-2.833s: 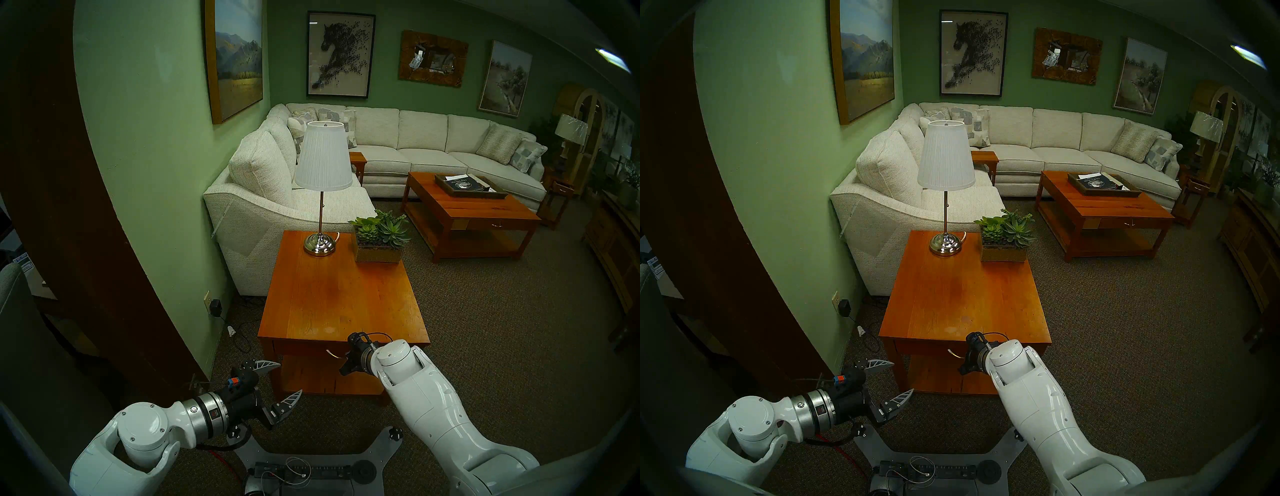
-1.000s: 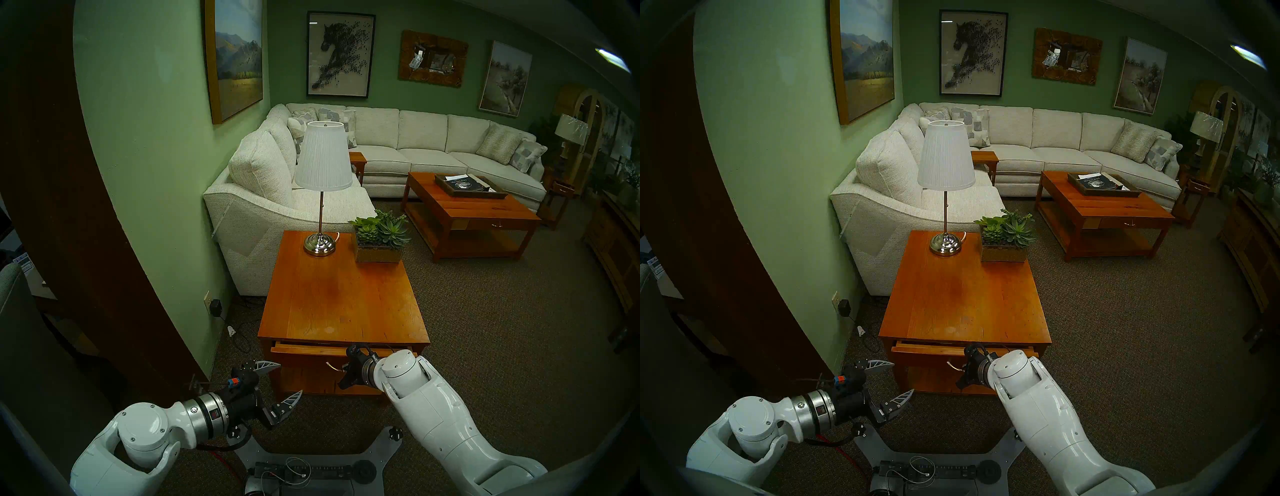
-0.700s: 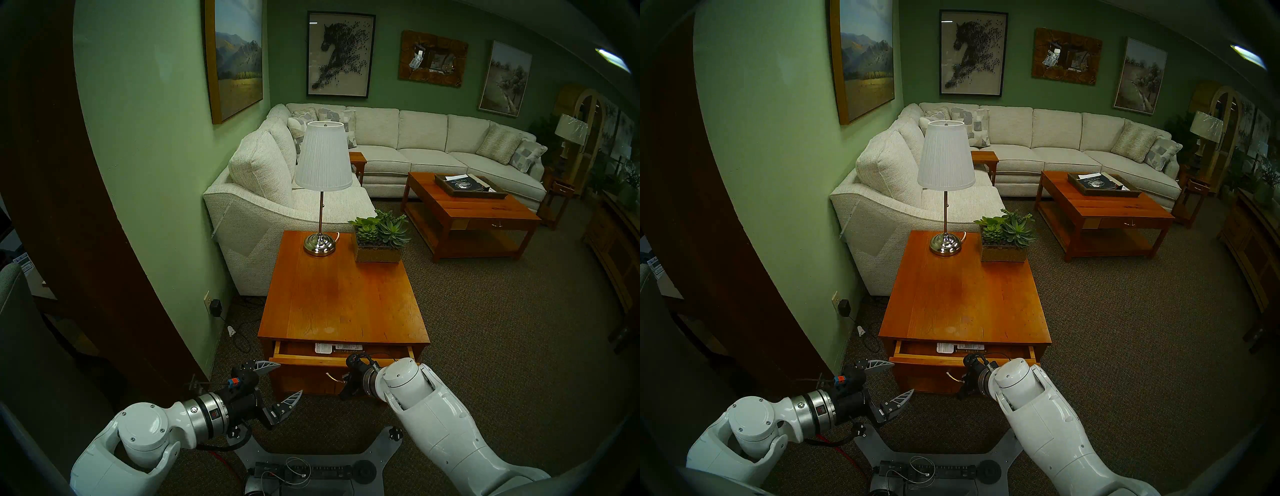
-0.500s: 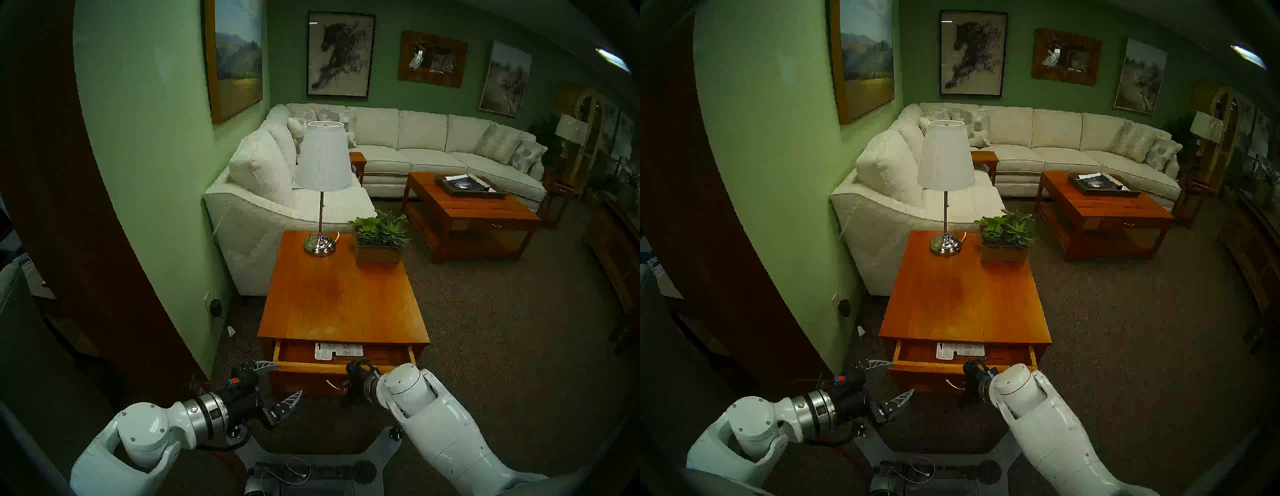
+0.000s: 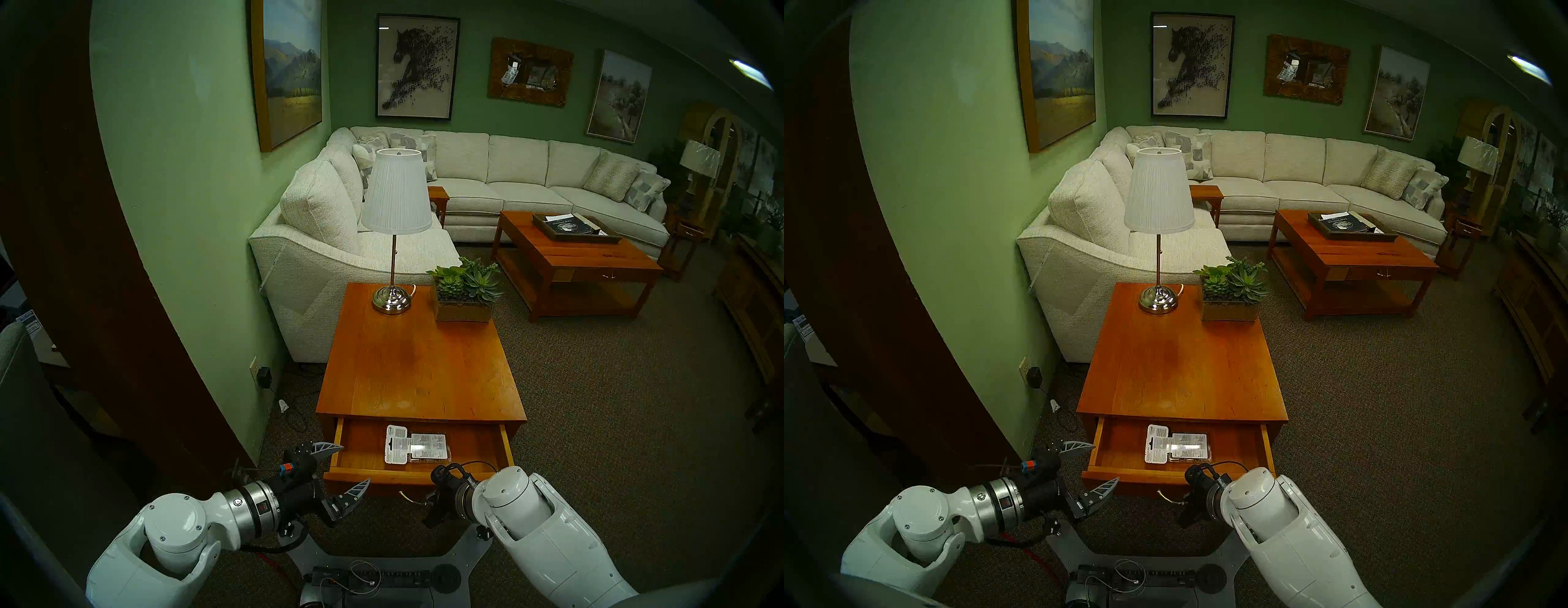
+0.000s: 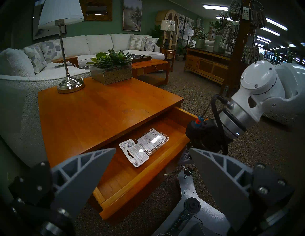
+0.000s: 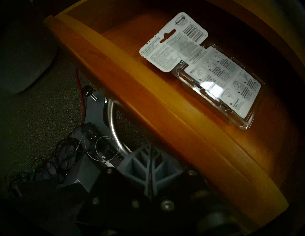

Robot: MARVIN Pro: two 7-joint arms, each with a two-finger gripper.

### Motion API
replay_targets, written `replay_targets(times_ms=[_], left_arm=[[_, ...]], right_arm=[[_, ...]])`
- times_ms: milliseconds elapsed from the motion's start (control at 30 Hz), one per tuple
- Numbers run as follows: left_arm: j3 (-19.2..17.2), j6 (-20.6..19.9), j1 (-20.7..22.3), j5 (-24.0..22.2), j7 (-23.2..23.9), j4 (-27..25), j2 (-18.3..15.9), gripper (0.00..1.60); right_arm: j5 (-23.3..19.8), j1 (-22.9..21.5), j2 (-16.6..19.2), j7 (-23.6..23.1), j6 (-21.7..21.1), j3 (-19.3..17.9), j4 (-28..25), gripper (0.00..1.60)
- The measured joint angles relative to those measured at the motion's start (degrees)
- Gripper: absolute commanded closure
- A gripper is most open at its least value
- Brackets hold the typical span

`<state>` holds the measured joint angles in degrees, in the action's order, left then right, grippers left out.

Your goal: Open the drawer, take out the contents and close the drawer

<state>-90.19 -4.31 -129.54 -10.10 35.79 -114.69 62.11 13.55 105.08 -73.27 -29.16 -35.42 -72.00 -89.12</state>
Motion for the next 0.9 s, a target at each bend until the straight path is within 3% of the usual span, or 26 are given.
replay_targets(times_ms=[300, 900], left_arm=[[-0.03, -0.01, 0.0, 0.03, 0.03, -0.01, 0.04, 0.0], [-0.05, 0.0, 0.01, 0.08, 0.15, 0.06, 0.13, 0.0]], right_arm=[[-2.72, 3.42, 2.58, -2.65, -1.49, -4.14, -5.95, 1.6], [-7.43, 5.57, 7.47, -10.25, -1.4, -10.8, -17.72, 1.6]])
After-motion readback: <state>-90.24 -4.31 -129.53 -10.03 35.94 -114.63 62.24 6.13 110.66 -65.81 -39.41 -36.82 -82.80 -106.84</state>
